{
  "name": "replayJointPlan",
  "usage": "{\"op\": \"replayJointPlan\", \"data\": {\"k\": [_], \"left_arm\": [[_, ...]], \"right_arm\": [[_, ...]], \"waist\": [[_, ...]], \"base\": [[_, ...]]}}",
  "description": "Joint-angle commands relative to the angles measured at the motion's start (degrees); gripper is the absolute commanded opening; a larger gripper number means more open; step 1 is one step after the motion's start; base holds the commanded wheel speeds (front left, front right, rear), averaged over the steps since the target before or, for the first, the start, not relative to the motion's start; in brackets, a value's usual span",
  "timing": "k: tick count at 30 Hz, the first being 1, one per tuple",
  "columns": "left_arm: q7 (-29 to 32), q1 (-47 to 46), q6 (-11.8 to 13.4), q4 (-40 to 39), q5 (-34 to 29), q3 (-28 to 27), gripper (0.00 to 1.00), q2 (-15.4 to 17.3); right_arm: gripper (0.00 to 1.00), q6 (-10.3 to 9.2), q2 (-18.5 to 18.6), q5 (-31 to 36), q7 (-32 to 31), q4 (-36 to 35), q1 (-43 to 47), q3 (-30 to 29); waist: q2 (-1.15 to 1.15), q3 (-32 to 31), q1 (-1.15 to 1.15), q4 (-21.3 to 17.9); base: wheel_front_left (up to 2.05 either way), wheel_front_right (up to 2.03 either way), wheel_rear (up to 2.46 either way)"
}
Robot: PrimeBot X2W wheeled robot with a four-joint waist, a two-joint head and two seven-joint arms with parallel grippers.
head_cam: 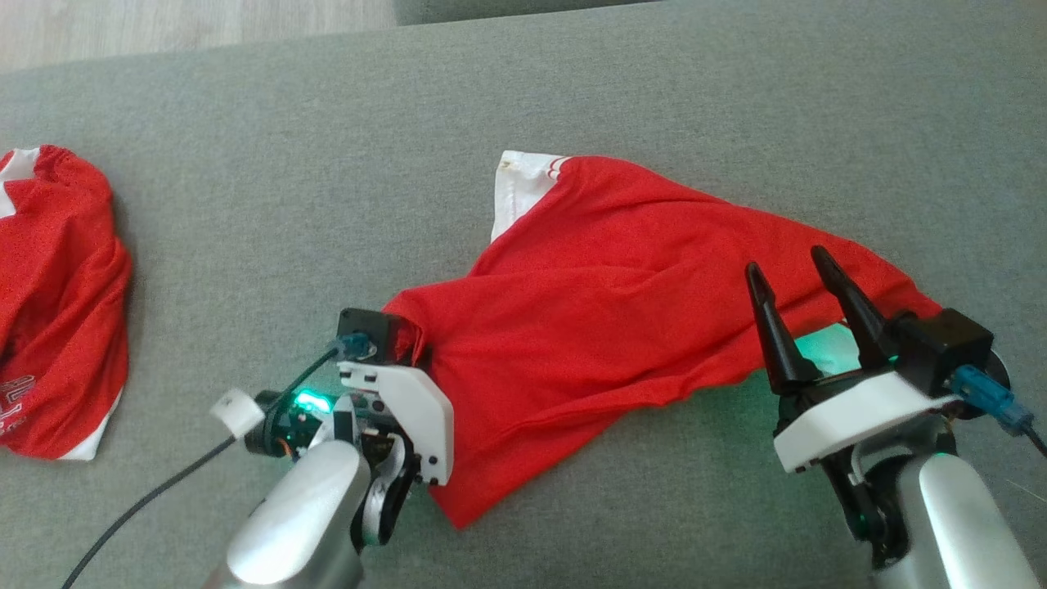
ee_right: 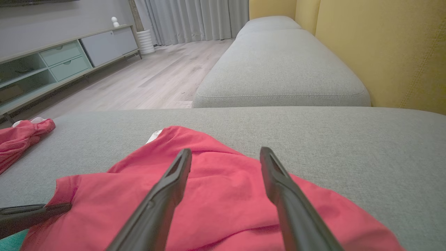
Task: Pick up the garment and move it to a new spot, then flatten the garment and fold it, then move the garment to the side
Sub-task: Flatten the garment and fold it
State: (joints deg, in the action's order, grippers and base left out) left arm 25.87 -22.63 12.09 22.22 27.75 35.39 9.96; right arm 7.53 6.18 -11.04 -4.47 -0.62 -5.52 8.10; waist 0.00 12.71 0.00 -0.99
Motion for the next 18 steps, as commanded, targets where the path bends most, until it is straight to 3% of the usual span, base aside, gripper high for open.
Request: {"op": "replayJointPlan", "data": {"k": [1, 11, 14, 18], "left_arm": [[-0.26, 0.15, 0.08, 1.33, -0.29, -0.73, 0.0, 0.96], [-24.2, -7.41, 0.36, -3.56, -4.32, -5.19, 0.0, -0.09], [-28.89, -10.72, 0.73, -2.63, -5.48, -6.39, 0.0, -0.09], [-30.75, -13.65, 0.56, 1.19, -4.7, -8.0, 0.0, -0.2]], "right_arm": [[1.0, -0.04, -0.11, -0.26, 0.49, -1.94, -2.38, 0.88], [1.0, -0.04, -0.05, -0.29, 0.62, -2.33, -2.49, 0.89], [1.0, -0.04, -0.01, -0.33, 0.69, -2.42, -2.83, 1.34], [1.0, -0.04, 0.0, -0.37, 0.78, -2.37, -3.42, 1.95]], "waist": [[0.0, -0.02, 0.0, 0.03], [0.0, 0.33, 0.0, -0.15], [0.0, 0.85, 0.0, -0.7], [0.0, 1.65, 0.0, -1.72]], "base": [[0.0, 0.0, 0.0], [0.0, 0.0, 0.0], [0.0, 0.0, 0.0], [0.0, 0.0, 0.0]]}}
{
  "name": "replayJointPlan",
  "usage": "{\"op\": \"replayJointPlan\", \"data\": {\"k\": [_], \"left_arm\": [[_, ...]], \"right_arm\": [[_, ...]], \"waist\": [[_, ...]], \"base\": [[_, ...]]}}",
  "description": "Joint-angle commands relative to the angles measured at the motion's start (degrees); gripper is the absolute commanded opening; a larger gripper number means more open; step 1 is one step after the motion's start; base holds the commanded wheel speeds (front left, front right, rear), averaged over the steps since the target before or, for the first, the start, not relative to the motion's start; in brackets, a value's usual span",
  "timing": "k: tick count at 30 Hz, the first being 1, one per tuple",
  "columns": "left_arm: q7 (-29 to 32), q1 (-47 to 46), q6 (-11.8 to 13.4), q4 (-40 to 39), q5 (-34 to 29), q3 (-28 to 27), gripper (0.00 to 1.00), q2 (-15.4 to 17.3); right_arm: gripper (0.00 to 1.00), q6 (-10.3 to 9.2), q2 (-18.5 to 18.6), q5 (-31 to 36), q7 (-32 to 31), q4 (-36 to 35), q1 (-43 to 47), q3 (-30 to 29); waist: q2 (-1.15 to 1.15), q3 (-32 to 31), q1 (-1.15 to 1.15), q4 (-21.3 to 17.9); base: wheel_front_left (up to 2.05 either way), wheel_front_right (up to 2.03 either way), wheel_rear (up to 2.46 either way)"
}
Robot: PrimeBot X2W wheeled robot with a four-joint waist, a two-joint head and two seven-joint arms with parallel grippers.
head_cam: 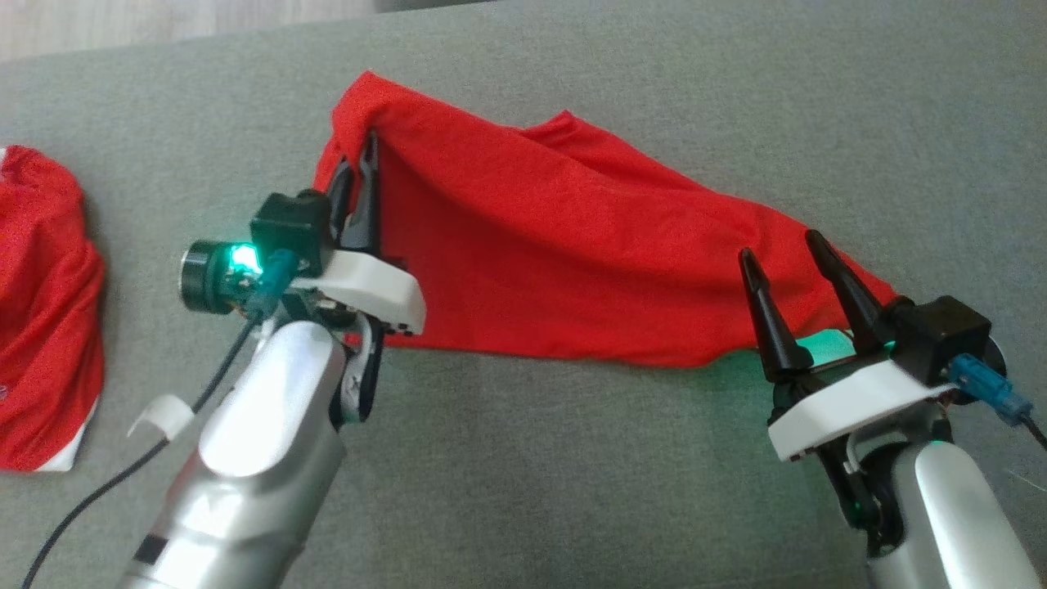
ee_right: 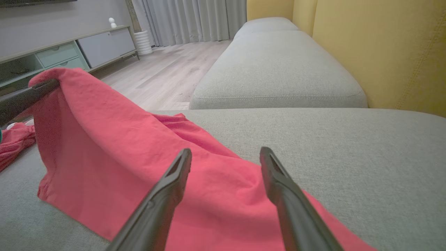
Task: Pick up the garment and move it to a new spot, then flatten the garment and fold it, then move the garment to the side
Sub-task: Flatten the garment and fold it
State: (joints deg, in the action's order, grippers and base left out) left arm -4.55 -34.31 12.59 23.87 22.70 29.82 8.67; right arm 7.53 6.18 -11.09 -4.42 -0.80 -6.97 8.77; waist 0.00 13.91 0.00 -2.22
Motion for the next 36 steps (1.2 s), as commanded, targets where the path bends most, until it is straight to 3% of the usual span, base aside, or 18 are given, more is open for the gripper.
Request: {"op": "replayJointPlan", "data": {"k": [1, 9, 10, 11, 17, 23, 31, 36], "left_arm": [[-0.63, -2.56, -0.14, 0.58, 0.6, -2.78, 0.0, 1.19], [-2.49, -6.9, -2.6, 10.34, 2.43, -4.65, 0.0, 2.2], [-1.93, -7.28, -3.52, 12.04, 3.01, -4.63, 0.45, 2.16], [-1.73, -7.53, -4.49, 13.35, 3.87, -4.87, 1.0, 1.97], [-6.21, -5.62, -9.3, 16.51, 8.35, -7.25, 1.0, 1.22], [-10.22, 1.39, -15.17, 11.09, 8.1, -7.68, 1.0, 2.74], [-10.43, 17.84, -12.24, -5.71, 2.81, -16.72, 1.0, 4.11], [-10.43, 25.77, -10.39, -10.28, 0.89, -19.53, 1.0, 4.36]], "right_arm": [[1.0, -0.04, -0.02, -0.31, 0.75, -2.16, -2.09, 1.33], [1.0, -0.04, 0.2, -0.61, 1.11, -1.77, -3.08, 2.05], [1.0, -0.04, 0.25, -0.69, 1.14, -1.58, -3.34, 2.25], [1.0, -0.04, 0.25, -0.76, 1.22, -1.42, -3.54, 2.39], [1.0, -0.04, 0.34, -0.86, 1.38, -0.69, -2.8, 1.39], [1.0, -0.04, 0.45, -0.69, 0.51, -0.61, -1.1, -0.07], [1.0, -0.04, 0.05, -0.39, -0.68, -0.86, 1.86, -0.97], [1.0, -0.04, -0.23, -0.43, -0.96, -0.91, 3.54, -2.11]], "waist": [[0.0, 0.67, 0.0, -0.77], [0.0, 1.95, 0.0, -2.51], [0.0, 1.93, 0.0, -2.76], [0.0, 1.81, 0.0, -2.95], [0.0, -0.49, 0.0, -2.55], [0.0, -4.2, 0.0, -1.42], [0.0, -7.93, 0.0, -0.63], [0.0, -8.93, 0.0, -0.51]], "base": [[0.0, 0.0, 0.0], [0.0, 0.0, 0.0], [0.0, 0.0, 0.0], [0.0, 0.0, 0.0], [0.0, 0.0, 0.0], [0.0, 0.0, 0.0], [0.0, 0.0, 0.0], [0.0, 0.0, 0.0]]}}
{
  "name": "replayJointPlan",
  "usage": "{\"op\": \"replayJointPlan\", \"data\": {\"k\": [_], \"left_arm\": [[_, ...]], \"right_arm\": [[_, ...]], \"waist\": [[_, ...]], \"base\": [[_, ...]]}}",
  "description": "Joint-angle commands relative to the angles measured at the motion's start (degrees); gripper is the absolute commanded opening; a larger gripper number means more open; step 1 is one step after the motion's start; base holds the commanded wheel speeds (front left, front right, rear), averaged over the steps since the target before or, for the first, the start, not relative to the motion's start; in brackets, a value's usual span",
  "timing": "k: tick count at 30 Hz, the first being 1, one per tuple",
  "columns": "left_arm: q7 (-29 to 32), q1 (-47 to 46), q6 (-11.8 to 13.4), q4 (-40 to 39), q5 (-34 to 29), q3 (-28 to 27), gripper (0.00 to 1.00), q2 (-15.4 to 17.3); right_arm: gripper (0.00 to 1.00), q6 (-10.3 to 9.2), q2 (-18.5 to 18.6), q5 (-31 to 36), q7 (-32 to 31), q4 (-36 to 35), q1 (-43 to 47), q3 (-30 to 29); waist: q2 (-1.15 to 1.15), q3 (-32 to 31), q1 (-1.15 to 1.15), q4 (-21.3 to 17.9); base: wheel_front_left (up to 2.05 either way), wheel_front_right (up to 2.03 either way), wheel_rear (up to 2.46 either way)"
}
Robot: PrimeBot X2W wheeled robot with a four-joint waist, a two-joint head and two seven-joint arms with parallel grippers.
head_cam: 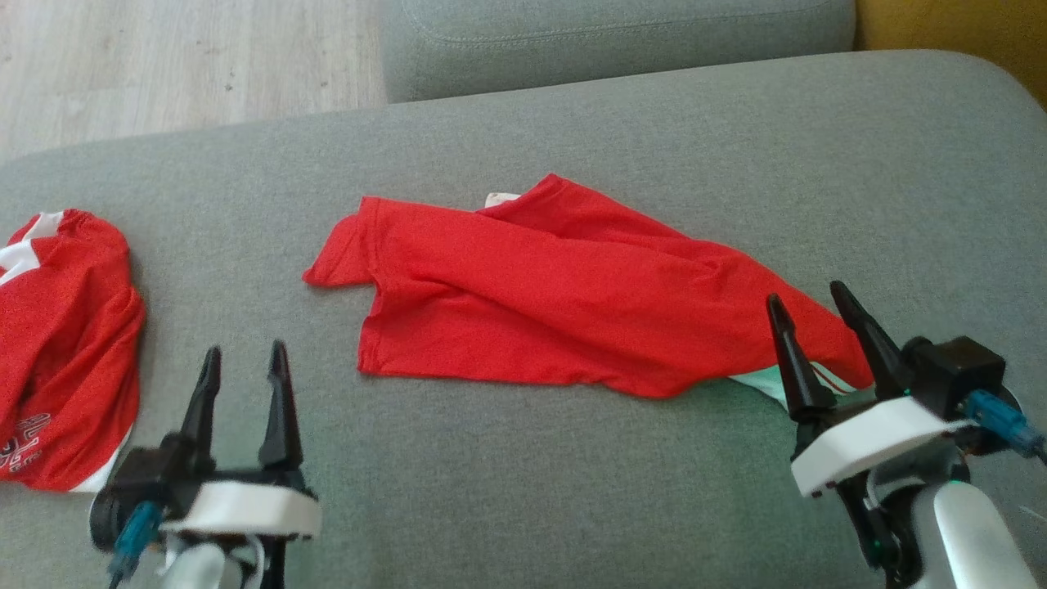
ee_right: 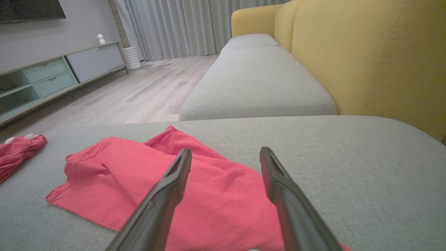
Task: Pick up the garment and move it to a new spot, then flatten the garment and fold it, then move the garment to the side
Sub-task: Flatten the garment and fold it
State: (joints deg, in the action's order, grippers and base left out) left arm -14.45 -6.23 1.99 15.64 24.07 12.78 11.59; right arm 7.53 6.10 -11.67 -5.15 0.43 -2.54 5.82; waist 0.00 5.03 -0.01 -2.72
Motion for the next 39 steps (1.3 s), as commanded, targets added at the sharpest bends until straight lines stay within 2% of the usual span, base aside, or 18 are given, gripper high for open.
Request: {"op": "replayJointPlan", "data": {"k": [1, 9, 11, 14, 15, 20, 25, 34, 35, 36, 37, 39], "left_arm": [[-0.54, -0.37, 0.87, -3.07, -0.65, -3.24, 1.0, 1.57], [0.11, 2.0, 2.63, -6.79, -0.74, -3.51, 1.0, 1.14], [0.28, 1.64, 2.6, -7.11, -0.63, -3.42, 1.0, 1.19], [0.5, 1.13, 2.42, -7.09, -0.52, -3.33, 1.0, 1.5], [0.5, 1.13, 2.42, -7.09, -0.52, -3.33, 1.0, 1.5], [0.88, -0.09, 2.33, -7.15, -0.57, -2.74, 1.0, 1.5], [0.99, -2.08, 1.87, -6.89, -0.71, -1.89, 1.0, 1.26], [0.63, -4.65, 1.25, -5.69, -0.83, -1.16, 1.0, 1.06], [0.57, -4.81, 1.18, -5.47, -0.82, -1.11, 1.0, 1.03], [0.52, -4.97, 1.13, -5.24, -0.79, -1.07, 1.0, 0.97], [0.46, -5.09, 1.07, -4.99, -0.76, -1.02, 1.0, 0.89], [0.34, -5.24, 0.93, -4.47, -0.72, -0.92, 1.0, 0.79]], "right_arm": [[1.0, -0.04, -0.33, 0.22, -0.33, -2.22, -0.4, 0.33], [1.0, -0.04, -0.6, -1.29, -2.96, -2.79, -2.06, -0.97], [1.0, -0.04, -0.65, -3.0, -7.24, -2.15, -3.17, -2.54], [1.0, -0.04, 0.26, -4.04, -16.94, -1.58, -5.9, -4.99], [1.0, -0.04, 0.26, -4.04, -16.94, -1.58, -5.9, -4.99], [1.0, -0.04, 2.15, -6.43, -30.28, 1.76, -13.05, -7.0], [1.0, -0.04, 5.7, -8.52, -36.57, 8.96, -19.27, -4.34], [1.0, -0.04, 10.68, -13.91, -39.1, 20.82, -25.74, 4.49], [0.84, -0.04, 11.06, -14.6, -39.23, 21.7, -26.05, 5.27], [0.34, -0.04, 11.36, -15.35, -39.13, 22.34, -26.39, 5.95], [0.0, -0.04, 11.83, -15.92, -38.53, 22.52, -26.73, 6.97], [0.0, -0.04, 12.85, -16.73, -36.01, 22.38, -27.32, 8.14]], "waist": [[0.0, -0.18, 0.01, -0.03], [0.0, 1.09, 0.01, -0.06], [0.0, 1.54, 0.01, -0.18], [0.0, 2.33, 0.01, -0.5], [0.0, 2.33, 0.01, -0.5], [0.0, 3.84, 0.01, -0.2], [0.0, 5.99, 0.01, 1.2], [0.0, 9.13, 0.01, 3.36], [0.0, 9.18, 0.01, 3.45], [0.0, 9.18, 0.01, 3.53], [0.0, 9.09, 0.01, 3.6], [0.0, 8.66, 0.01, 3.63]], "base": [[0.0, 0.0, 0.0], [0.0, 0.0, 0.0], [0.0, 0.0, 0.0], [0.0, 0.0, 0.0], [0.0, 0.0, 0.0], [0.0, 0.0, 0.0], [0.0, 0.0, 0.0], [0.0, 0.0, 0.0], [0.0, 0.0, 0.0], [0.0, 0.0, 0.0], [0.0, 0.0, 0.0], [0.0, 0.0, 0.0]]}}
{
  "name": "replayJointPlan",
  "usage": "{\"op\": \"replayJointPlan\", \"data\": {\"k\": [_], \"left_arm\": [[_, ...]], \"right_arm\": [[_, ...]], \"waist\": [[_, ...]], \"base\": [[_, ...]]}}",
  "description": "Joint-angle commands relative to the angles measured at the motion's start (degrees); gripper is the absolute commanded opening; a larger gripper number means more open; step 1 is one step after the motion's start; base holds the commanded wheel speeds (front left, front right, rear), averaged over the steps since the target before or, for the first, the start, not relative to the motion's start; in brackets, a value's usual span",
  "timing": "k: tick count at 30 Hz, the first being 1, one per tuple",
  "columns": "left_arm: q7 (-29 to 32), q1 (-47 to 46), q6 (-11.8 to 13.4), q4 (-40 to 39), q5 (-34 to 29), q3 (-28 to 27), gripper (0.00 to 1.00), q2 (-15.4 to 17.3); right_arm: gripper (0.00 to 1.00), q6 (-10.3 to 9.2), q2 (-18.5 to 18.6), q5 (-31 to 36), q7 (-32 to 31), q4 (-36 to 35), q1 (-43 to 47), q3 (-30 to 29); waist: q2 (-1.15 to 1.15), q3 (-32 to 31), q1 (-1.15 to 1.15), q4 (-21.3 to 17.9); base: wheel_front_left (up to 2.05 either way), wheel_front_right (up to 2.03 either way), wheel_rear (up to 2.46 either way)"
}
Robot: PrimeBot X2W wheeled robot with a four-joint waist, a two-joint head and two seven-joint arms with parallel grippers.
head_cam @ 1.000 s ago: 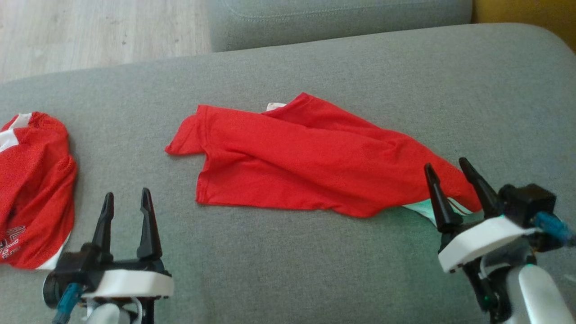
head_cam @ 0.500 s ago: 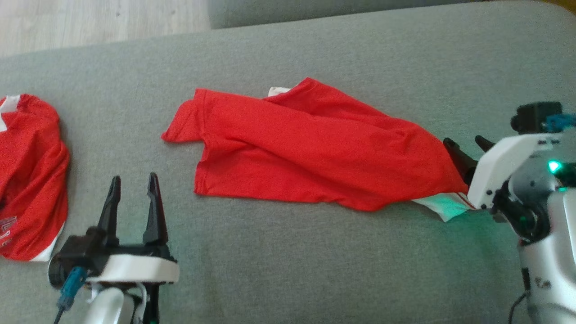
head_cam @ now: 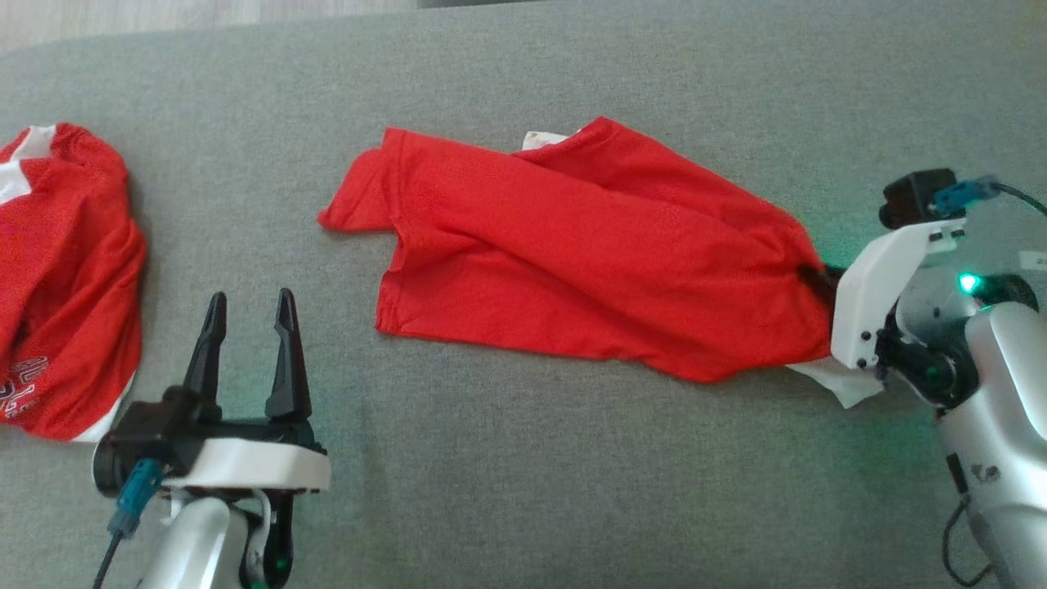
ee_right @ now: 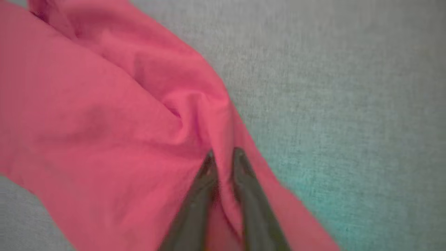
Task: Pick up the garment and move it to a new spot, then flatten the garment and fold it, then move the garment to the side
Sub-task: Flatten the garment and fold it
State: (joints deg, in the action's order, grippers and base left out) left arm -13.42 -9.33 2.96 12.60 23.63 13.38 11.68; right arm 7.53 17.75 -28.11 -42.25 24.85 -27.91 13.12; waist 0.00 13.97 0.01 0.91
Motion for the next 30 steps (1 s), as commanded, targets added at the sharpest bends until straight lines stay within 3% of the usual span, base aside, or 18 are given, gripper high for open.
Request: {"op": "replayJointPlan", "data": {"k": [1, 8, 19, 24, 30], "left_arm": [[-0.76, -2.16, -0.12, -1.16, -0.28, -1.48, 1.0, 0.65], [-1.15, -0.86, -0.21, -0.32, -0.17, -1.51, 1.0, 0.27], [-1.34, 1.46, 0.01, -0.91, 0.22, -1.93, 1.0, 0.62], [-1.37, 1.01, -0.04, -1.53, 0.08, -1.58, 1.0, 0.48], [-1.4, -1.57, -0.79, -1.58, -0.41, -0.04, 1.0, -0.38]], "right_arm": [[0.0, -0.04, 1.67, -0.4, 3.07, -2.56, -2.33, 1.19], [0.0, -0.04, 3.82, -1.33, 9.97, -13.54, -0.72, 2.91], [0.0, -0.04, 3.27, 3.65, 1.71, -39.81, 9.3, -2.93], [0.0, -0.04, 5.29, 4.28, 2.53, -38.96, 6.79, -2.53], [0.0, -0.04, 11.54, 5.79, 10.13, -24.8, -1.74, 2.8]], "waist": [[0.0, -0.64, -0.01, 0.0], [0.0, -4.29, -0.01, -0.3], [0.0, -7.01, -0.01, -1.5], [0.0, -5.73, -0.01, -1.27], [0.0, -2.2, -0.01, 1.44]], "base": [[0.0, 0.0, 0.0], [0.0, 0.0, 0.0], [0.0, 0.0, 0.0], [0.0, 0.0, 0.0], [0.0, 0.0, 0.0]]}}
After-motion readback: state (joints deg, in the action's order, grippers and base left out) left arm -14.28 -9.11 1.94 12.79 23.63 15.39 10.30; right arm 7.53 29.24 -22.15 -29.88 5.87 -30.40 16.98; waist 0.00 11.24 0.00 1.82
